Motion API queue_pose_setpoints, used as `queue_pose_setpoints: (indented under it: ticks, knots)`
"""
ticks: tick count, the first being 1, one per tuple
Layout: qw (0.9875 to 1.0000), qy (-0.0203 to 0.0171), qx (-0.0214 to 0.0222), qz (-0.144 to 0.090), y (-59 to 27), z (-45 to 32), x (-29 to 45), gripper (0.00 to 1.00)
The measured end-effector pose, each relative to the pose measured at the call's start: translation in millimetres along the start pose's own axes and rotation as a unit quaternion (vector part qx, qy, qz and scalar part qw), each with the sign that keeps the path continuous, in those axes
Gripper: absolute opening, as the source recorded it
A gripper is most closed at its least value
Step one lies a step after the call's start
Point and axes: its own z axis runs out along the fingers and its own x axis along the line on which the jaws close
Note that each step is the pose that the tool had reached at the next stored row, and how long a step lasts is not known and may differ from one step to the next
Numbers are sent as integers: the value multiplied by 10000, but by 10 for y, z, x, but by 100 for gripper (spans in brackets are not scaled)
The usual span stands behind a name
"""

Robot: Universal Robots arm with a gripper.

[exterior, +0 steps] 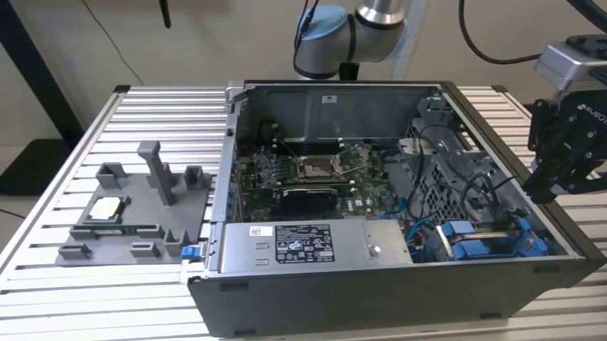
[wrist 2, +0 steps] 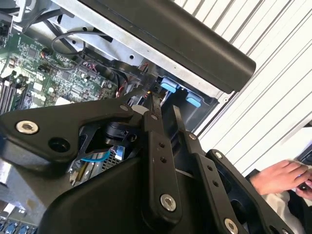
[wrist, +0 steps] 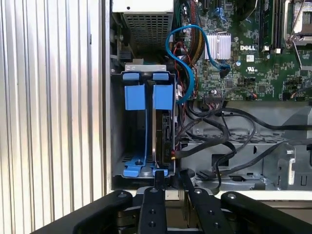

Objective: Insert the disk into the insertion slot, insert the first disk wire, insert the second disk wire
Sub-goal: 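Insert the second disk wire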

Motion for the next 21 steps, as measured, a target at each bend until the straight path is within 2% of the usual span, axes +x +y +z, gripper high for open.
queue_pose_setpoints:
  ticks: [7, 11, 13, 18, 21]
  knots:
    - [10000, -1, 0, 0, 1, 0, -97, 26]
    - [10000, 1, -25, -1, -2, -92, -99, 26]
    - [10000, -2, -27, 0, -1, -95, -109, 26]
    - [10000, -75, -29, -6, -25, -57, -153, 26]
    - [10000, -81, -29, -11, -101, -24, -158, 26]
